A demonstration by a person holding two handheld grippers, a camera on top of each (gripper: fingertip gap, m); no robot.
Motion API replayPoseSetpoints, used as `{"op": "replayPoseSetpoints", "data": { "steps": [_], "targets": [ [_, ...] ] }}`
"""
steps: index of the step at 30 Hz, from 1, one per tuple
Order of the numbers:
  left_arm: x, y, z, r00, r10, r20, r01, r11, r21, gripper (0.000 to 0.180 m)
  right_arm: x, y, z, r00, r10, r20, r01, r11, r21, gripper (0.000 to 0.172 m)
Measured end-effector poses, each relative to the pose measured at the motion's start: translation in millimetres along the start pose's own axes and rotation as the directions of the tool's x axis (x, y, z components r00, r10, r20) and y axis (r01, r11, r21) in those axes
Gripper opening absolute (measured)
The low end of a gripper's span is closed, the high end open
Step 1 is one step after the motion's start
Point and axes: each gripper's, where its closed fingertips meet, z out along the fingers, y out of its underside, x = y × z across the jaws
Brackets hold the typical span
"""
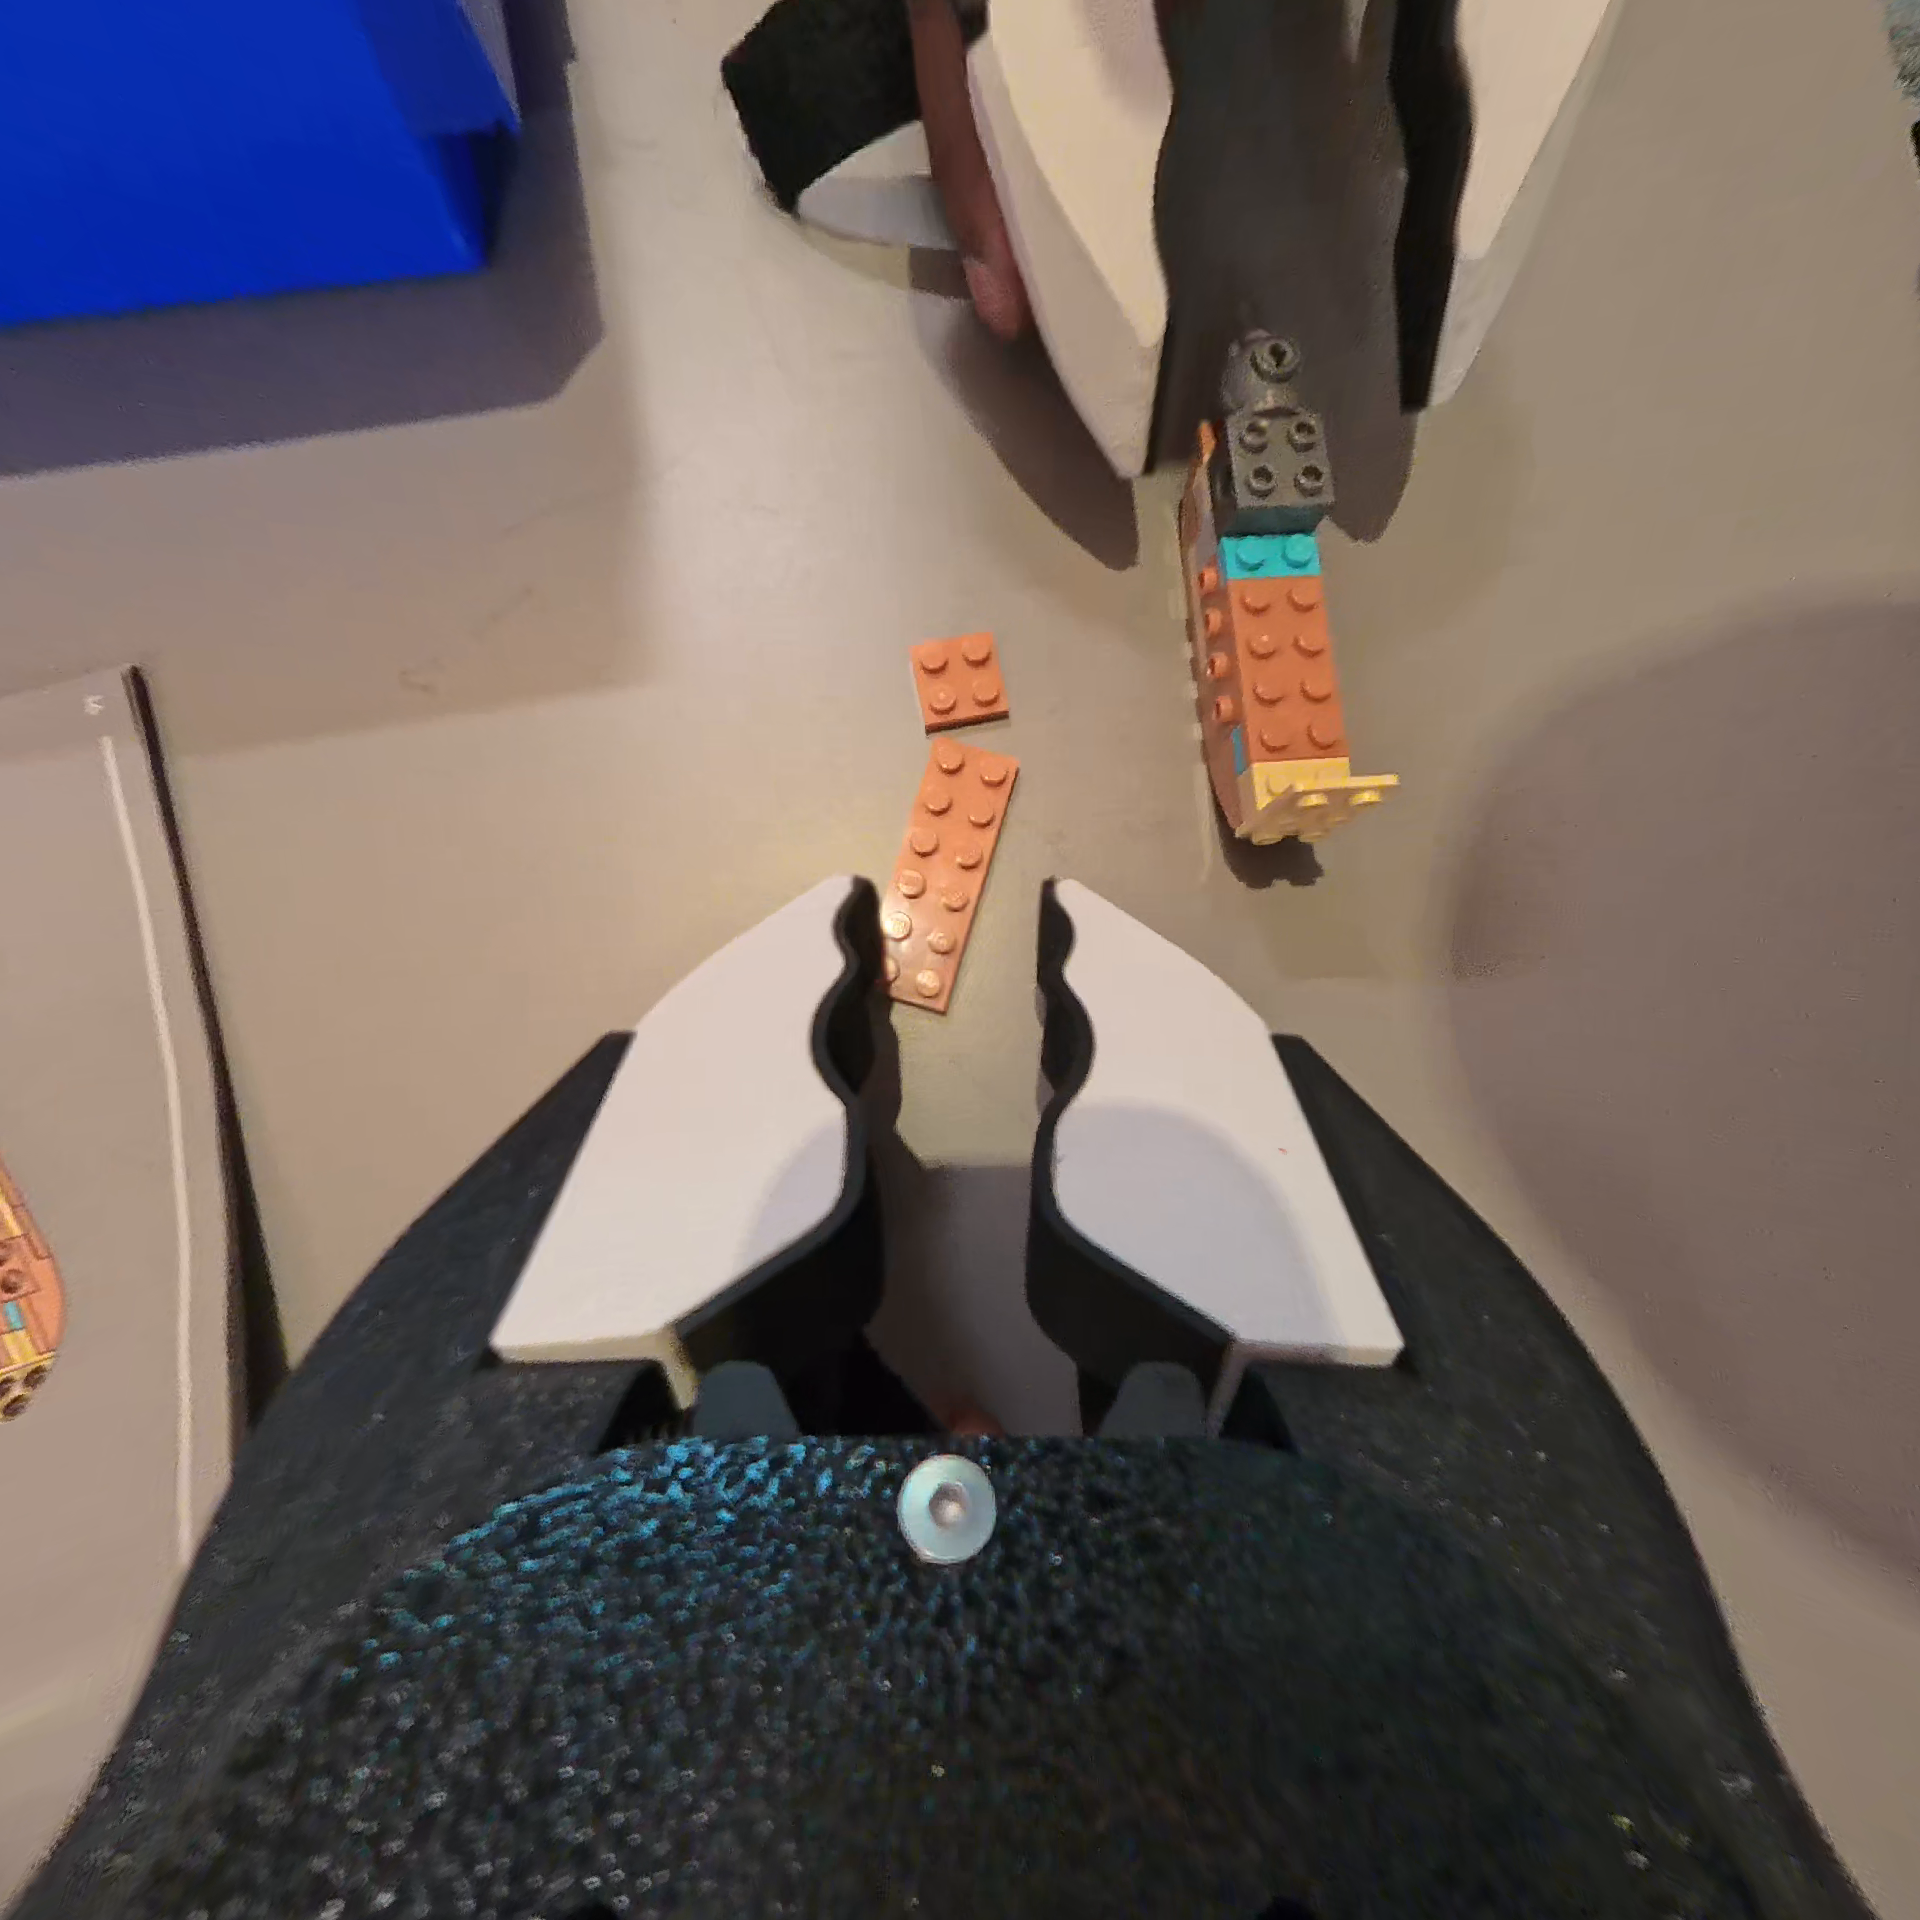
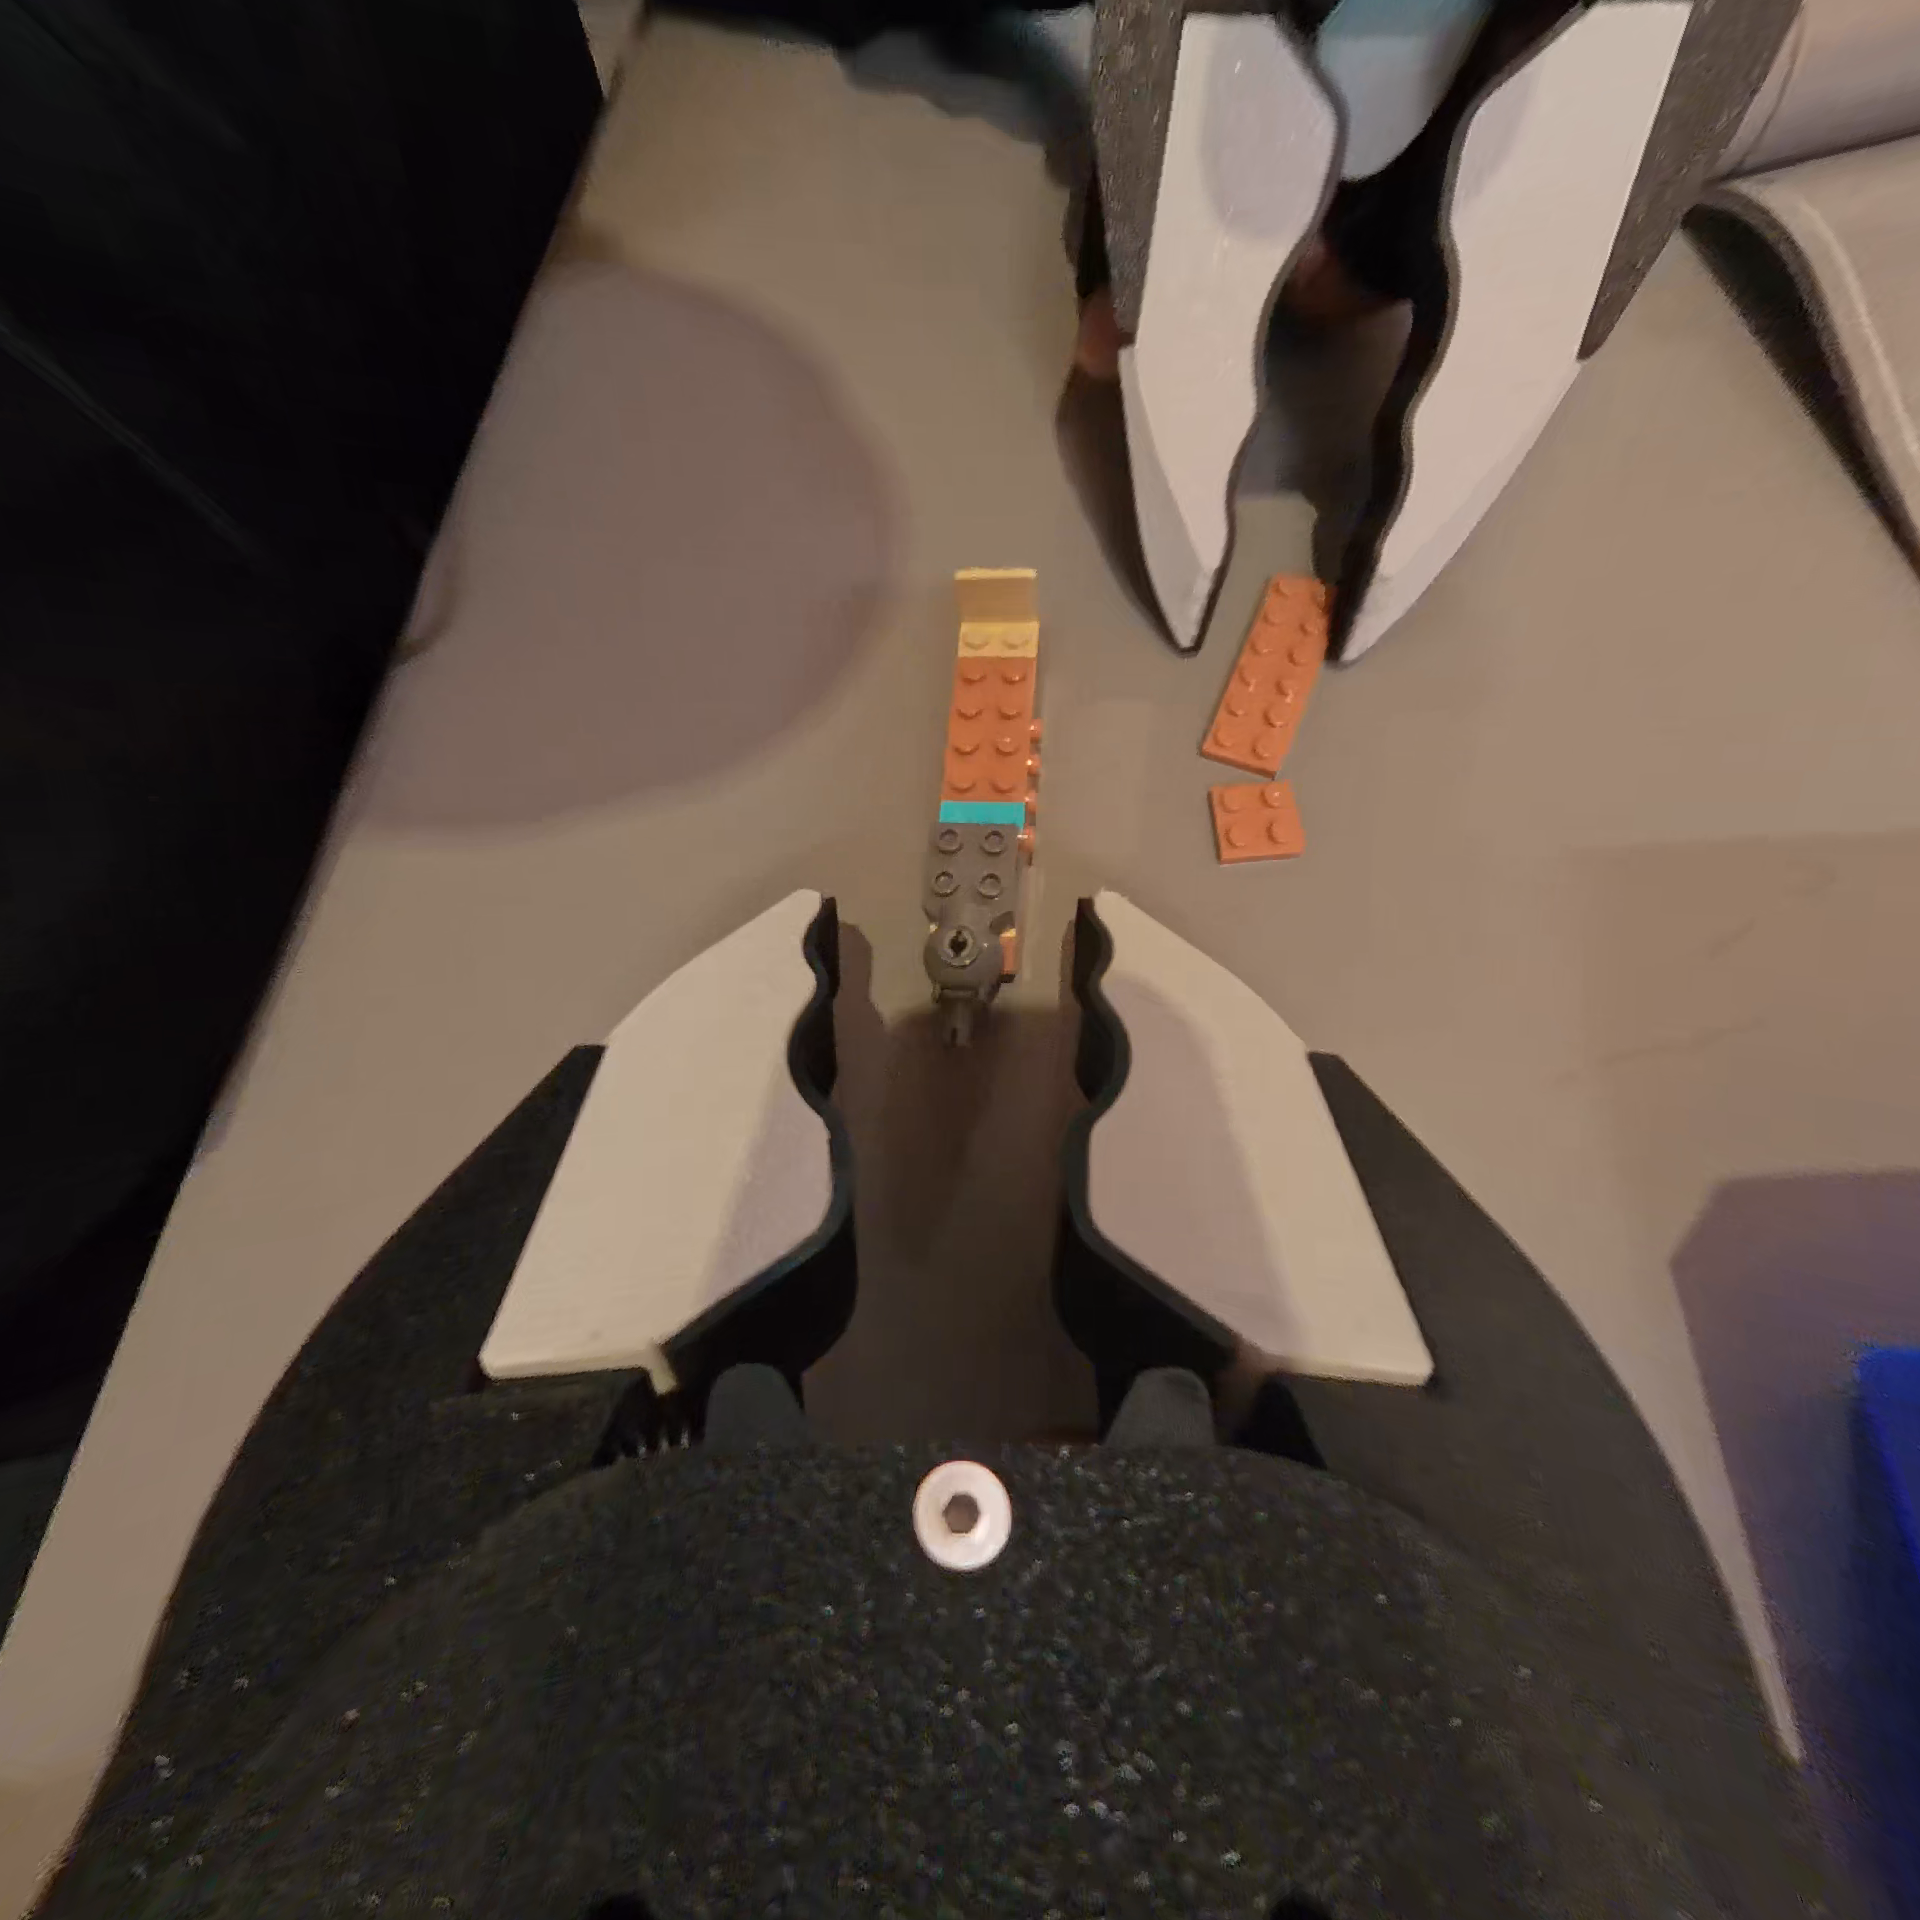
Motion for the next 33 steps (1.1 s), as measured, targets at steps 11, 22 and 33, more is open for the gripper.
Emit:
{"op": "replayPoseSetpoints", "data": {
  "steps": [11, 22, 33],
  "targets": [
    [5.7, 2.6, -5.0, 0.998, -0.022, 0.055, 0.02, 1.0, 0.021, 0.015, 4.6, 2.6, 9.9, 0.997, -0.046, -0.069, 0.042, 0.997, -0.059, 0.041],
    [12.9, -4.1, -5.4, 0.991, -0.117, 0.062, 0.109, 0.987, 0.116, 0.015, 3.8, 2.2, 8.8, 0.998, -0.029, -0.053, 0.027, 0.999, -0.044, 0.041],
    [13.7, -4.2, -6.9, 0.99, -0.136, 0.036, 0.13, 0.983, 0.129, 0.015, 5.2, 0.4, 6.9, 0.999, 0.014, -0.029, -0.015, 1.0, -0.02, 0.04]
  ]
}}
